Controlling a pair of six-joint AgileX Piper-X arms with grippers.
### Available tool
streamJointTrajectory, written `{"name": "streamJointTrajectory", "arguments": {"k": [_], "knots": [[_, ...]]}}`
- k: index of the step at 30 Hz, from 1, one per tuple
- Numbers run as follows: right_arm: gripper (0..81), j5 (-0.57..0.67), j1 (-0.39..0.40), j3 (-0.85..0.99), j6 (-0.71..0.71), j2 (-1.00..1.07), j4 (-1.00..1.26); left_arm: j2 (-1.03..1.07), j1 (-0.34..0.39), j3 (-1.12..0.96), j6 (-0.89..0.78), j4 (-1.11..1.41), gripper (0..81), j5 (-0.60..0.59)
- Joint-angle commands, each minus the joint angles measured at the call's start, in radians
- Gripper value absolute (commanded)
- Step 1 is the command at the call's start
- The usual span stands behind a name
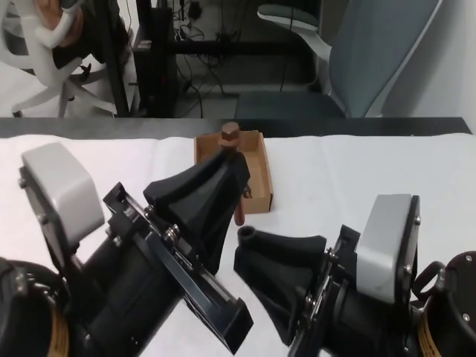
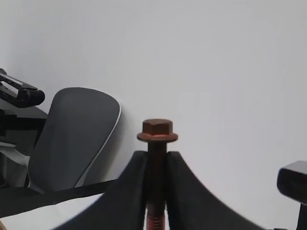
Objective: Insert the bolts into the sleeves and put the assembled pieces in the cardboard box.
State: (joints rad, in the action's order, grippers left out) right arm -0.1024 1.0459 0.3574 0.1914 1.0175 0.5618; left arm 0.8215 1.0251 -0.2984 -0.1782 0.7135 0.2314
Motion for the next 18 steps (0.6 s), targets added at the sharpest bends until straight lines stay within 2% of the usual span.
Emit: {"name": "streamJointTrajectory", "arguments": {"k": [1,14,18], "knots": [[0.4,-0.048,0.001,0.002,-0.017,0.0,0.02,0.0,0.016,-0.003,-0.006,0.032,1.7,-0.001],[0.4,-0.065,0.001,0.002,-0.017,0.0,0.045,0.0,0.024,-0.003,-0.006,0.024,1.7,-0.001],[0.4,-0.015,0.001,0.002,-0.02,0.0,0.076,0.0,0.024,-0.003,-0.009,0.024,1.7,-0.001]]}}
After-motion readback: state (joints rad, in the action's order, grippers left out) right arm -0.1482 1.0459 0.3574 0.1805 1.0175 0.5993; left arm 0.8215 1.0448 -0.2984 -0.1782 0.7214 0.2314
